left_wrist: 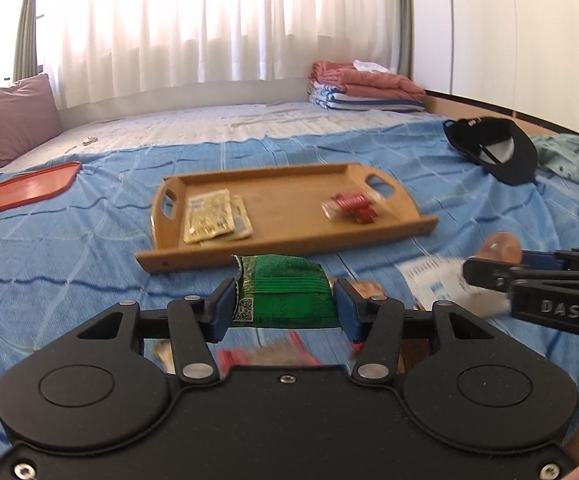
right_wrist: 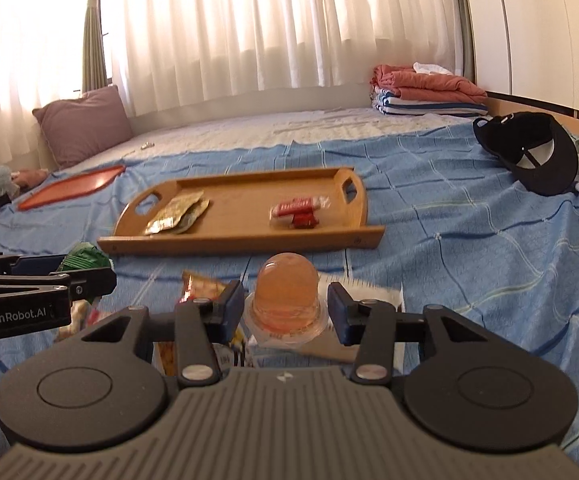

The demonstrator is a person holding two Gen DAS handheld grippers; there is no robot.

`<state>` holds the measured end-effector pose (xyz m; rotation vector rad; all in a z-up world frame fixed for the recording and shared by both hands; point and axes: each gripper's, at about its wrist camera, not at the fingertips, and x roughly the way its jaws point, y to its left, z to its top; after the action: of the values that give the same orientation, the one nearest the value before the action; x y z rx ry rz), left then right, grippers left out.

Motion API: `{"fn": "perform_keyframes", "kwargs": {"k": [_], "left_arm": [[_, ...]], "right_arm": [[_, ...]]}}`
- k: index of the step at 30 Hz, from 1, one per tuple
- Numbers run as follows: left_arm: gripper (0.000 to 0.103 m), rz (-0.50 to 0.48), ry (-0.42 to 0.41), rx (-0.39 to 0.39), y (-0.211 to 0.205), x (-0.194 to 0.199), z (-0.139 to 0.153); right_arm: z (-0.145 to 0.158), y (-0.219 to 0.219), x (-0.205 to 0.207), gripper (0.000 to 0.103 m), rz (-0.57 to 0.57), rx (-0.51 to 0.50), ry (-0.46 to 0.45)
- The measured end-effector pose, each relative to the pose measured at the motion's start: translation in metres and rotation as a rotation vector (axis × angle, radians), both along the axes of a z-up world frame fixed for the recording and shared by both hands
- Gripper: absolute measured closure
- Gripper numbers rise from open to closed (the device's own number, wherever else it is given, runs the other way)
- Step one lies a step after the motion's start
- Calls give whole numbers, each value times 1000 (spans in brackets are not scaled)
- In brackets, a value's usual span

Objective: Organize snacks
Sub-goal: 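Carry the green packet and jelly cup over the wooden tray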

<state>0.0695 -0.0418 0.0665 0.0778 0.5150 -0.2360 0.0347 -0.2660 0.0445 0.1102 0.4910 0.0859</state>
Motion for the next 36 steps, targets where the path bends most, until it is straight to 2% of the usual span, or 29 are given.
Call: {"fn": "perform_keyframes", "kwargs": {"k": [13,19,21,24,27,32,36], "left_arm": [[53,32,31,-35,8,50,19],[53,31,43,-55,15,89,35],[53,14,50,-81,19,107,42],[53,-14,62,-159,26,135,54],[53,-25,95,-188,25,168,61],[53,-3,205,-264,22,231,47],[53,10,251,-240,11,263,26]], "right_arm": [[18,-8,49,53,15,75,21],[30,-20,86,53,10,113,43],[36,-24,101,53,7,113,46],[45,-27,127,53,13,98,54],[49,-30,160,53,9,109,97],[39,-37,218,53,4,191,170],[26,-34,254,53,-6,158,203]]}}
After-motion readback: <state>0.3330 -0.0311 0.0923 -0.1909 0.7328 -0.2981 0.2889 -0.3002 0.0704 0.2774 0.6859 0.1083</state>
